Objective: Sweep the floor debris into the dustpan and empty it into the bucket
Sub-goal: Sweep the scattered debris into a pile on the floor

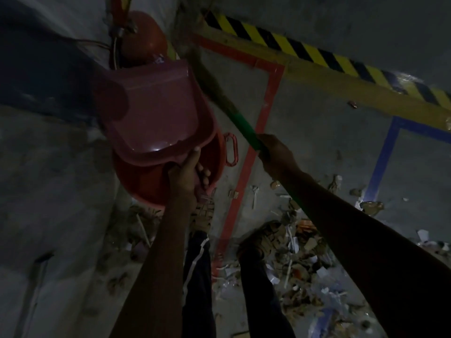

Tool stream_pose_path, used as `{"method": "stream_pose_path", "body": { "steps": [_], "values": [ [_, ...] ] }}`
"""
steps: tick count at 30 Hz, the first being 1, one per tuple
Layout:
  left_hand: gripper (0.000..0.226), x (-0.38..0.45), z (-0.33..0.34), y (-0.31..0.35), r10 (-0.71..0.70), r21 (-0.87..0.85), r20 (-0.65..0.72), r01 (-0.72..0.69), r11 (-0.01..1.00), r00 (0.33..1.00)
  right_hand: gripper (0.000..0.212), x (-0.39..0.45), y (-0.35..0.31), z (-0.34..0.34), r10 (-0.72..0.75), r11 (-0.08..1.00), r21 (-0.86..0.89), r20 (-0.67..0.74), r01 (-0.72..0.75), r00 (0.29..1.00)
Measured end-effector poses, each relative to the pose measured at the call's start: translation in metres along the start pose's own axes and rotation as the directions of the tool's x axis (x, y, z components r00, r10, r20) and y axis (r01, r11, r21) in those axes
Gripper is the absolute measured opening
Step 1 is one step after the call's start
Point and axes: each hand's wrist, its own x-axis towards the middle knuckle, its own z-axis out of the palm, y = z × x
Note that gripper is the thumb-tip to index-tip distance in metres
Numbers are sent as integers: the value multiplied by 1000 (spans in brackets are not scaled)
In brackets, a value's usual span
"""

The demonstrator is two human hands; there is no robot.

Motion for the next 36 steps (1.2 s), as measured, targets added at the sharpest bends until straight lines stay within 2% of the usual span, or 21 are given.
{"method": "stream_pose_path", "body": {
  "steps": [3, 7, 10, 16, 18, 22, 25, 31, 36],
  "values": [
    [48, 4, -2, -10, -19, -11, 9, 19, 1000, 1000, 42, 9, 7, 14, 97, 995, -36, 82, -95, 992],
    [47, 4, 2, -17, 3, -29, -20, -4, 1000, 1000, 45, 19, 15, 26, 208, 976, -97, 120, -197, 971],
    [46, 2, 5, -20, 8, -34, -32, -9, 999, 999, 47, 15, 27, 30, 284, 958, -67, 102, -279, 953],
    [45, 1, 10, -23, -4, -6, 34, 4, 1000, 999, 47, -19, 66, 36, 402, 915, 39, 22, -402, 915],
    [45, 4, 12, -23, -19, -1, 56, 19, 1000, 998, 44, -34, 85, 41, 368, 930, 9, -55, -368, 928],
    [44, 10, 12, -30, -26, 26, 55, 24, 999, 998, 42, -71, 117, 59, 204, 973, -68, -187, -220, 961],
    [44, 11, 13, -38, -28, 25, 57, 27, 999, 998, 47, -84, 124, 70, 81, 991, -86, -214, -101, 974],
    [44, 7, 18, -52, -20, 14, 4, 20, 1000, 1000, 49, -69, 104, 90, -5, 999, -43, -142, -1, 990],
    [45, 8, 13, -61, -21, -10, -15, 21, 1000, 1000, 42, -53, 104, 104, -1, 997, -77, 15, 2, 1000]
  ]
}}
